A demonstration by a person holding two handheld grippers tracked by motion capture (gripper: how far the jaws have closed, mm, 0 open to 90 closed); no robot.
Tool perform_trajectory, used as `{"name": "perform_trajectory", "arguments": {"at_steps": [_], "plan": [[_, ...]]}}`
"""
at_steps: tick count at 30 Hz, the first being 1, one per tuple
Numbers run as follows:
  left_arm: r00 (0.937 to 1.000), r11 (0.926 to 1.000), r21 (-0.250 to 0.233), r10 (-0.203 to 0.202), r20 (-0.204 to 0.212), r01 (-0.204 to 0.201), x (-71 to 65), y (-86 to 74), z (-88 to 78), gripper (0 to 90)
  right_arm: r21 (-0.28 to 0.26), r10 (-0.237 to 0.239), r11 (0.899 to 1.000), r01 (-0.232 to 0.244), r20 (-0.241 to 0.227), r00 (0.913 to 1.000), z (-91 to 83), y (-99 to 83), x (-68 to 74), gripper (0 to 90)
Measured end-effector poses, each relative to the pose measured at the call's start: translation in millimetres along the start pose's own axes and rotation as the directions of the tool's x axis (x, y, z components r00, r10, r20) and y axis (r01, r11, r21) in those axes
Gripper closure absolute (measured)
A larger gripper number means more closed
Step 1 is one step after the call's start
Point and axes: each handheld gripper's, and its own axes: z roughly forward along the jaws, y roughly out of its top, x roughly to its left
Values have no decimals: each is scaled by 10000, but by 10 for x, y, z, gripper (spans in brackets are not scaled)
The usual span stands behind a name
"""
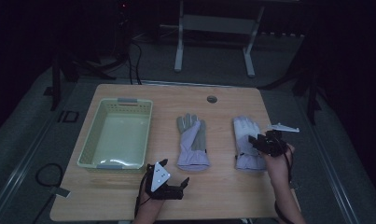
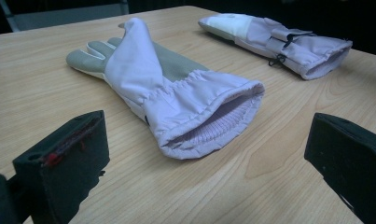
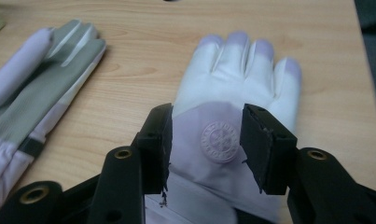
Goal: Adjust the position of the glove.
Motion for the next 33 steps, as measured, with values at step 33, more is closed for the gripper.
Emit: {"name": "perform_trajectory", "arguments": {"at_steps": [33], "plan": [[10000, 10000, 4, 45, 7, -45, -3, 0, 0, 0, 837, -1824, 9765, 1988, -1712, 9682, 456, -232, -377, 445]]}}
